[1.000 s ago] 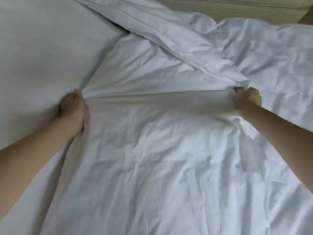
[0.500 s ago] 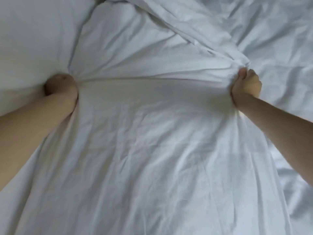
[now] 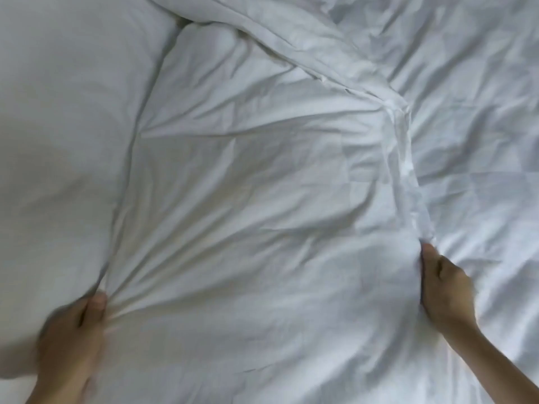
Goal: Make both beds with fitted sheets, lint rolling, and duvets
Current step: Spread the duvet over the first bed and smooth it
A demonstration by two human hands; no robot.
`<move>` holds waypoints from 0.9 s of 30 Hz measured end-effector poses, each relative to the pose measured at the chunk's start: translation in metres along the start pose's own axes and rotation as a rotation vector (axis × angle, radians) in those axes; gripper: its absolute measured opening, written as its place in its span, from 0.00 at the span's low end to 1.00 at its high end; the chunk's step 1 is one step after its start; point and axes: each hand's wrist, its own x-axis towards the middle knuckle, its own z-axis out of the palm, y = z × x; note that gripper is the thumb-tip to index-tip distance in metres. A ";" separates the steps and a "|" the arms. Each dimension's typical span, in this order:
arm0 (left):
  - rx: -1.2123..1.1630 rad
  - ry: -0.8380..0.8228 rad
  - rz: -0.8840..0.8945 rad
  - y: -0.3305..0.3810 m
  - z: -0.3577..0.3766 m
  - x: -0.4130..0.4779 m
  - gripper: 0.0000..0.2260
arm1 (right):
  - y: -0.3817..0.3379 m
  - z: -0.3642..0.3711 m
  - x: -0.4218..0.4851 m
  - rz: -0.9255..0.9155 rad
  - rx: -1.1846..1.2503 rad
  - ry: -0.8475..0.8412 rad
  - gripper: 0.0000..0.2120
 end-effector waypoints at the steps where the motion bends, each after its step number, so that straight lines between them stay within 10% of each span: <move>1: 0.000 0.012 0.049 0.004 -0.001 -0.004 0.30 | 0.003 0.000 0.005 -0.012 -0.062 0.005 0.52; 5: -0.160 0.054 -0.005 0.011 -0.008 -0.023 0.29 | 0.008 -0.009 0.006 0.109 0.047 -0.028 0.30; 10: -0.283 -0.094 -0.525 -0.061 -0.001 -0.049 0.23 | 0.030 -0.021 -0.074 0.105 0.134 -0.127 0.42; 13: -0.145 -0.081 -0.541 -0.082 -0.010 -0.087 0.21 | 0.050 -0.020 -0.126 0.151 0.000 -0.223 0.54; 20: -0.174 -0.137 -0.331 -0.092 -0.024 -0.141 0.22 | 0.065 -0.029 -0.135 0.255 -0.020 0.007 0.23; 24: -0.246 -0.009 -0.196 -0.093 -0.034 -0.182 0.30 | 0.018 0.008 -0.202 -0.291 -0.224 0.395 0.24; 27: -0.252 -0.098 -0.261 -0.103 -0.030 -0.206 0.34 | -0.043 0.065 -0.295 -0.808 -0.174 0.133 0.23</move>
